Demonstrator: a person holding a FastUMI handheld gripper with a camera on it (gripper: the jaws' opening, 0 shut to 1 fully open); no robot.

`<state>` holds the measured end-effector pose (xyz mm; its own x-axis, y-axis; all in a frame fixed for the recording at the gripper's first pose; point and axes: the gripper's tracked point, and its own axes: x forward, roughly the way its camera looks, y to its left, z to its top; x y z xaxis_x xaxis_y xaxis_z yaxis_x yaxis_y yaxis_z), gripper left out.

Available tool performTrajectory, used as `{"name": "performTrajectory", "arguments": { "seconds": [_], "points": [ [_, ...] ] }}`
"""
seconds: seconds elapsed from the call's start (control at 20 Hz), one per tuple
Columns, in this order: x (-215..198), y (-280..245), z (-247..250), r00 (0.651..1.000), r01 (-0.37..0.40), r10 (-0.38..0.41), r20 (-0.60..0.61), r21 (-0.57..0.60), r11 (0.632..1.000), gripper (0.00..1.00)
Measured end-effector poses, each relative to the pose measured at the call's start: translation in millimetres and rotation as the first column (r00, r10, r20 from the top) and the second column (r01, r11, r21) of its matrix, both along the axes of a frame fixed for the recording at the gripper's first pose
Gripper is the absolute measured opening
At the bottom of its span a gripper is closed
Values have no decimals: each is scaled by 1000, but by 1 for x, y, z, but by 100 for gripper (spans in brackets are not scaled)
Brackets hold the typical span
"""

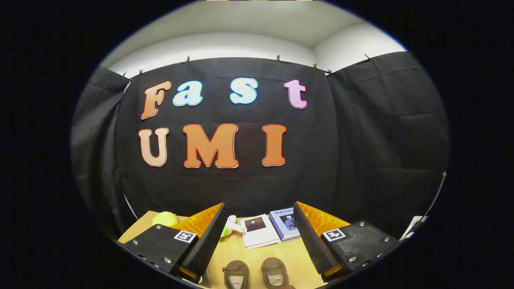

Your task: Open the storage box then place both shoes into the box .Put the left shoe in first, then the right shoe, with the right side of both shoes facing outward in a uniform manner.

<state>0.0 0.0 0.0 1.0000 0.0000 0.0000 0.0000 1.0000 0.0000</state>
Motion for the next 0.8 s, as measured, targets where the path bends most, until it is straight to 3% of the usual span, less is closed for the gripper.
{"name": "performTrajectory", "arguments": {
  "seconds": [0.8],
  "points": [
    [-2, -2, -2, 1000, -9, 9, -29, 8, 1000, 98]
  ]
}}
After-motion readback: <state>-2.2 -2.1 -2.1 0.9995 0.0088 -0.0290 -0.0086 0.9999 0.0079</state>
